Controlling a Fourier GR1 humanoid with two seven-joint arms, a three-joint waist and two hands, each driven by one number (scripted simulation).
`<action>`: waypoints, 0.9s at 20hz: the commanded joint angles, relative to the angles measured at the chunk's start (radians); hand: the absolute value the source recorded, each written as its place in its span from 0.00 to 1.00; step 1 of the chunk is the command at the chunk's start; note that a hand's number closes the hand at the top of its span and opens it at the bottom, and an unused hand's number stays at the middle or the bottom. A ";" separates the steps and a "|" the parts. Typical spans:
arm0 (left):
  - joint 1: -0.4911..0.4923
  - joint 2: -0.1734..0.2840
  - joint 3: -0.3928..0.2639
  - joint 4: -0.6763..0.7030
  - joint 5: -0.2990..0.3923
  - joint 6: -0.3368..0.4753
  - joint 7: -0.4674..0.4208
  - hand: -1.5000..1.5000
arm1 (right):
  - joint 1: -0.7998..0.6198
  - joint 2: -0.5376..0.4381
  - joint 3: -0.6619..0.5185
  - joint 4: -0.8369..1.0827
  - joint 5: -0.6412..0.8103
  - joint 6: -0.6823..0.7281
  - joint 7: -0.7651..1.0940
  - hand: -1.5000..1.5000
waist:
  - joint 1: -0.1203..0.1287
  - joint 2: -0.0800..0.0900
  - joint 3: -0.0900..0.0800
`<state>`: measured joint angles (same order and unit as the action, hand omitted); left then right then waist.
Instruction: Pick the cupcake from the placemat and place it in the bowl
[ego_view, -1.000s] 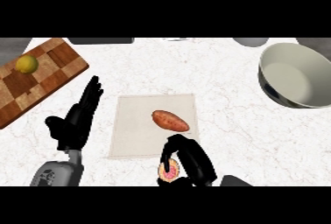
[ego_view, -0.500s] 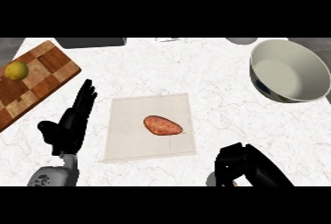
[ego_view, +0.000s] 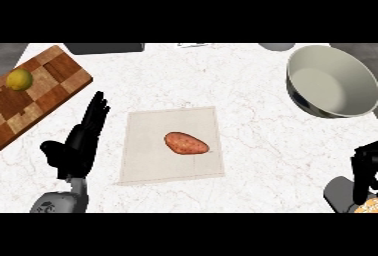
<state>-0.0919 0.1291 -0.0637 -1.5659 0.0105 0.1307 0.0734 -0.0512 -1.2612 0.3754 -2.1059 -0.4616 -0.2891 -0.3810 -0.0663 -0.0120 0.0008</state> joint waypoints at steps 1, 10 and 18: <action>0.042 0.002 -0.020 -0.046 0.002 -0.022 -0.009 0.50 | 0.027 -0.104 -0.237 0.078 -0.182 0.099 -0.003 1.00 | 0.032 0.004 0.000; -0.071 -0.012 -0.020 -0.007 -0.016 -0.023 0.069 0.50 | -0.015 -0.078 -0.425 0.239 -0.259 0.265 0.160 1.00 | 0.068 0.013 -0.001; -0.133 -0.013 -0.006 0.040 0.010 -0.063 0.047 0.50 | -0.128 -0.068 -0.282 0.438 0.100 0.159 0.163 1.00 | 0.109 0.026 -0.001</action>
<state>-0.1832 0.1033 -0.0832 -1.5366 -0.0021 0.0984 0.1091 -0.1463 -1.3449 0.0336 -1.7692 -0.5205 -0.0927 -0.1929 0.0208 0.0068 -0.0007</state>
